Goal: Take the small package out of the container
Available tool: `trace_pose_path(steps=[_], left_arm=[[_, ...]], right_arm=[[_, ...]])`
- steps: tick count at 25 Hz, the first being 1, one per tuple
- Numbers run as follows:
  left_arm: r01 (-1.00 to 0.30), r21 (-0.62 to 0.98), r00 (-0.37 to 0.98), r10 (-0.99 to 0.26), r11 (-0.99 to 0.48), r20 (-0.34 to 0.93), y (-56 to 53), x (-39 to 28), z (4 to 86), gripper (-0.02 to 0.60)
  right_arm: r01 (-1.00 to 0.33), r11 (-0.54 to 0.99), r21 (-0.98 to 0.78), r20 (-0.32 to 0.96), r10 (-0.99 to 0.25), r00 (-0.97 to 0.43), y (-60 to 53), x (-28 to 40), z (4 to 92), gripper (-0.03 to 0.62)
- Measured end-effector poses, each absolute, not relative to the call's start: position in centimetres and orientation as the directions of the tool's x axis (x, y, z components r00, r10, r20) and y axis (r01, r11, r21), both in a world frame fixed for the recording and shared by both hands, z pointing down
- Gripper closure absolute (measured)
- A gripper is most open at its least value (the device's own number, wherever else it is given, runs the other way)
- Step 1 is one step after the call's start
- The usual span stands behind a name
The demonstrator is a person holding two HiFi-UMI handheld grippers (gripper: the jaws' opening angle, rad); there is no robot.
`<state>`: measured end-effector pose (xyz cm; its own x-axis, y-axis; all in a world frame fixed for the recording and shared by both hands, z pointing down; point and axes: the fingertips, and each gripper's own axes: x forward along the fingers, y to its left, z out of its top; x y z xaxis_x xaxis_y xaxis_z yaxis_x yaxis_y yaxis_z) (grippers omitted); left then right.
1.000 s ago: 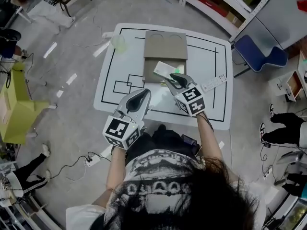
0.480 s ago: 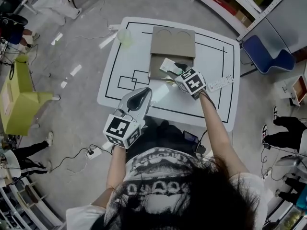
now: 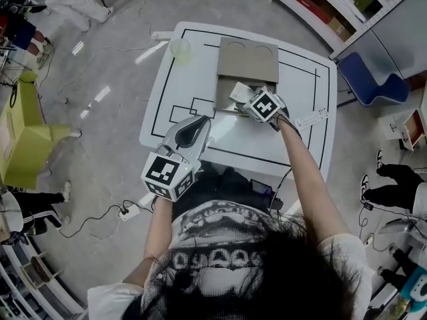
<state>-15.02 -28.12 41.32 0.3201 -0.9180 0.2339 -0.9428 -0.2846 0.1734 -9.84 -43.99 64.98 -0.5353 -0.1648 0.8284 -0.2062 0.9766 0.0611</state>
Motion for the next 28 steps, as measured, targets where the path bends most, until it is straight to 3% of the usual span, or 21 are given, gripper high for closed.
trace_pose_path(steps=[8, 14, 28], left_arm=[[-0.948, 0.182, 0.301, -0.923, -0.262, 0.238, -28.2, -18.3, 41.7, 0.581], [-0.952, 0.189, 0.284, -0.927, -0.241, 0.247, -27.9, -19.8, 42.0, 0.581], [-0.945, 0.190, 0.309, -0.913, -0.265, 0.268, -28.5, -20.0, 42.4, 0.581]], right_arm=[[-0.210, 0.975, 0.069, 0.872, -0.161, -0.461, -45.1, -10.9, 67.3, 0.218], [-0.243, 0.970, -0.027, 0.868, -0.098, -0.487, -45.6, -10.6, 67.9, 0.206], [-0.306, 0.948, 0.083, 0.795, -0.249, -0.554, -46.1, -10.8, 64.0, 0.223]])
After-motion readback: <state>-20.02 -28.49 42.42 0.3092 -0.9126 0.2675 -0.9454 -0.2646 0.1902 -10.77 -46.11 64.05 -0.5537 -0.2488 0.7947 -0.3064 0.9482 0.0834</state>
